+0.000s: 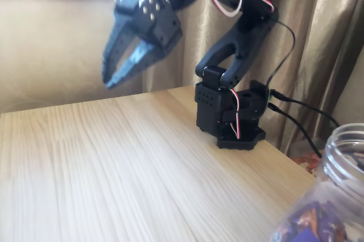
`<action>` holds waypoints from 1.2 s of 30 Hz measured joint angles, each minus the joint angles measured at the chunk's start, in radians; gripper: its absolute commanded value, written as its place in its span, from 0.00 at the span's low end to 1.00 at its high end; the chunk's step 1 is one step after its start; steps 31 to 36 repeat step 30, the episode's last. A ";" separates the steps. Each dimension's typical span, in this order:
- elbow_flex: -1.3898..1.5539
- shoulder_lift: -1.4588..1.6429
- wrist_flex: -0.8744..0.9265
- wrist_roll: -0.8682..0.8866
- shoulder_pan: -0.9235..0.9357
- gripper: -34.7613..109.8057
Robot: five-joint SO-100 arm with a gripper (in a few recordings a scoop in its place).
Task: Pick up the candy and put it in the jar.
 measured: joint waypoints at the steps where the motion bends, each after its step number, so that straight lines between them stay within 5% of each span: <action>1: 0.052 0.026 -0.009 0.021 0.018 0.24; 9: 0.295 0.132 -0.121 0.114 0.143 0.24; 22: 0.865 0.696 -0.184 -0.048 0.236 0.24; 36: 0.873 0.765 -0.181 -0.048 0.233 0.24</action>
